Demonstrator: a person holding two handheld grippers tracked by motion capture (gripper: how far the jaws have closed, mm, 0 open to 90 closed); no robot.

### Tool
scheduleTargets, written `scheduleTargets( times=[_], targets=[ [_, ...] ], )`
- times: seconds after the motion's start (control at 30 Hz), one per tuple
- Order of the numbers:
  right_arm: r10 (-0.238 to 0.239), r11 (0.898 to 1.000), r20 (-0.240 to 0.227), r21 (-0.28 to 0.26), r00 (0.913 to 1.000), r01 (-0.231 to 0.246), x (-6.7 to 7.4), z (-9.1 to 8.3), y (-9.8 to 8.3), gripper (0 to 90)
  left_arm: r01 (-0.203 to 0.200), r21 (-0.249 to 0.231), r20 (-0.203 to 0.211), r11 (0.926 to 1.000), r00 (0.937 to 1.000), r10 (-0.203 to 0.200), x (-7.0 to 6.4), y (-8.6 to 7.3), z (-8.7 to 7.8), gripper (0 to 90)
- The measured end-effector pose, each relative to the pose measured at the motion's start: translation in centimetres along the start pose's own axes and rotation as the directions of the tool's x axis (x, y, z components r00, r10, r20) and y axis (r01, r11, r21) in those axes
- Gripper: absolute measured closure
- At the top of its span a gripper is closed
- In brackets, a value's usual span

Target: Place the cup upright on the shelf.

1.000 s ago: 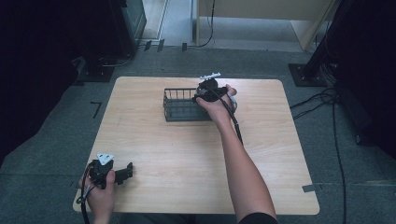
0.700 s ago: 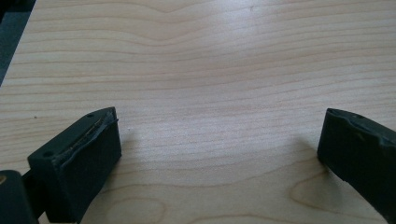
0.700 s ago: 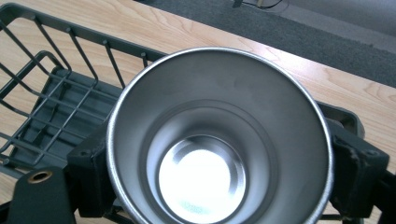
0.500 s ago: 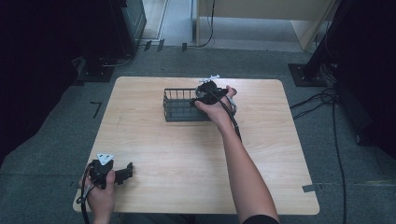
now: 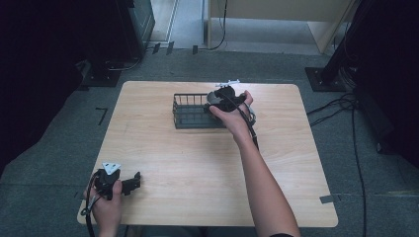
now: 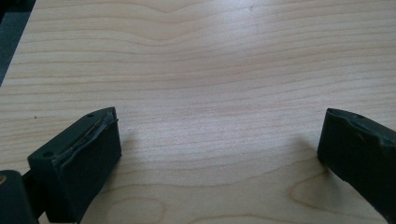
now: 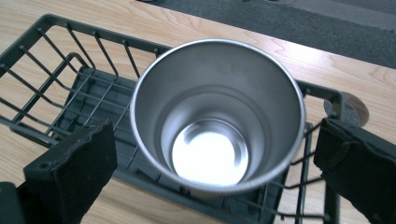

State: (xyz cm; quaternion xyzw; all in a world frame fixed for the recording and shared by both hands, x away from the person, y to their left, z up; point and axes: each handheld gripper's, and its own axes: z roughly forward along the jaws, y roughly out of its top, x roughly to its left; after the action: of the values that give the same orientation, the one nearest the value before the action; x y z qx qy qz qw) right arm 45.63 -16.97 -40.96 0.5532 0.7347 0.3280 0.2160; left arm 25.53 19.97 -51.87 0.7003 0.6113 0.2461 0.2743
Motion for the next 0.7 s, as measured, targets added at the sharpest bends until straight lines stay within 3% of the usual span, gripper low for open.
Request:
scheduleTargets(
  times=[0.7],
  targets=[
    [0.007,0.999,-0.027,-0.035,0.9996,-0.008,-3.4,-4.7,-4.5,0.0,0.000,0.000,0.000,1.0000,1.0000,0.000,0.0,0.0,0.0,0.0]
  ],
)
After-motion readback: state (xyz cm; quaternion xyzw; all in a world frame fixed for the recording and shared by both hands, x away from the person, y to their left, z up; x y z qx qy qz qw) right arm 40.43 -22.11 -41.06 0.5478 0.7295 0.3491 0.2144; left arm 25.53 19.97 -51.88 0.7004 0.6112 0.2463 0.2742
